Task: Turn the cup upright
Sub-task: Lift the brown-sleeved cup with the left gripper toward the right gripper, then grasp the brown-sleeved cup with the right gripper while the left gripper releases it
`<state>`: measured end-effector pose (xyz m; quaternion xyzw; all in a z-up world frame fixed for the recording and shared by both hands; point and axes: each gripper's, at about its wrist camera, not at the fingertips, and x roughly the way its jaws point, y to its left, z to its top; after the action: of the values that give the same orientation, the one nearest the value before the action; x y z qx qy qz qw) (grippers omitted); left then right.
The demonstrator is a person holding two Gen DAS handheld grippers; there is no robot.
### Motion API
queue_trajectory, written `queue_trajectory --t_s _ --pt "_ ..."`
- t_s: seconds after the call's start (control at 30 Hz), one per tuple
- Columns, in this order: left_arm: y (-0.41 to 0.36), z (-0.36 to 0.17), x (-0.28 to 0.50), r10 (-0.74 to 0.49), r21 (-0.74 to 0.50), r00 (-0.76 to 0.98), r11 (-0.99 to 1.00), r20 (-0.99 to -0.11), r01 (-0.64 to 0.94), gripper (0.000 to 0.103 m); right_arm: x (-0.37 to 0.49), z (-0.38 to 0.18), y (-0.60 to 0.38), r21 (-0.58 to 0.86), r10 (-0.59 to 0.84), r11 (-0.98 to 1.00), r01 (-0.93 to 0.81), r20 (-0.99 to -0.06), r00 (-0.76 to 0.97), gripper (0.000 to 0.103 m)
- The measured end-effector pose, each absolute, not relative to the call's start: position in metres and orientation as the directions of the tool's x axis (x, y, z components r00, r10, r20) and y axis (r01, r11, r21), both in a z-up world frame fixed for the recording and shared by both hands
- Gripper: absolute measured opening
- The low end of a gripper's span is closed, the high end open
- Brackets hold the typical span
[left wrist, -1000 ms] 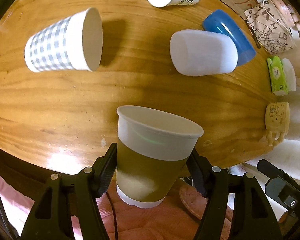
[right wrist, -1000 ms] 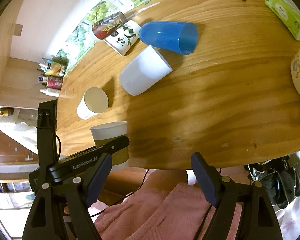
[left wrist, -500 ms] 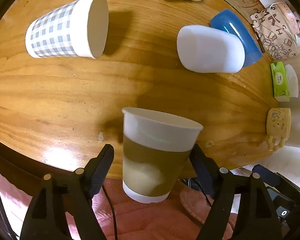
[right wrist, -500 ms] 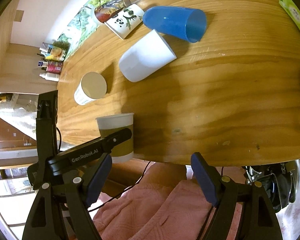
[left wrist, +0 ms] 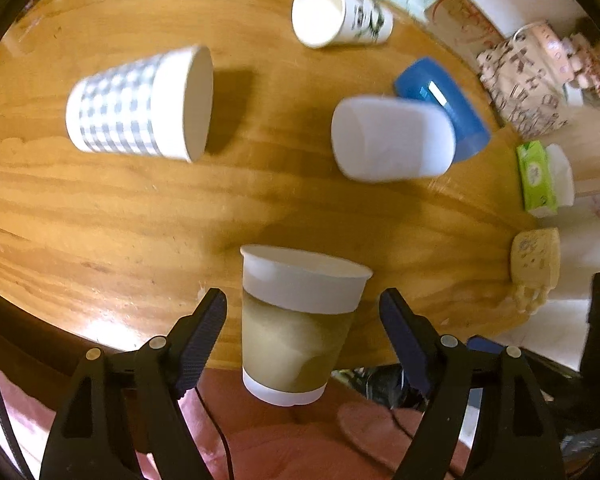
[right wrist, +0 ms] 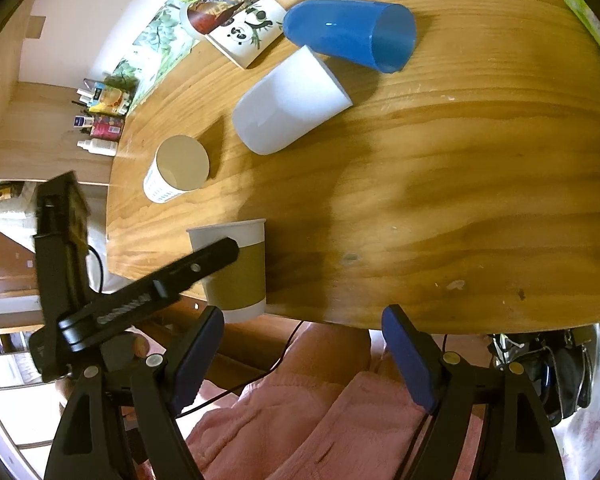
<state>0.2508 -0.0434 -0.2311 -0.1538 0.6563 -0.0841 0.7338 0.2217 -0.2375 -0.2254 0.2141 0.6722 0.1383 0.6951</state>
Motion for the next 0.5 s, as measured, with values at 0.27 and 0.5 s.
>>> queue_trajectory --t_s 0.27,0.5 --pt "-0.021 -0.189 0.241 -0.330 -0.376 0.373 0.925 -0.867 -0.056 0.082 0.226 -0.235 -0.221 0.485 0.483 0.874 0.030 -0.873 0.063 0.082" --pt "-0.002 -0.165 0.226 -0.225 -0.331 0.556 0.939 -0.800 -0.096 0.082 0.230 -0.236 -0.200 0.504 0.508 0.862 -0.060 -0.858 0.082 0.082"
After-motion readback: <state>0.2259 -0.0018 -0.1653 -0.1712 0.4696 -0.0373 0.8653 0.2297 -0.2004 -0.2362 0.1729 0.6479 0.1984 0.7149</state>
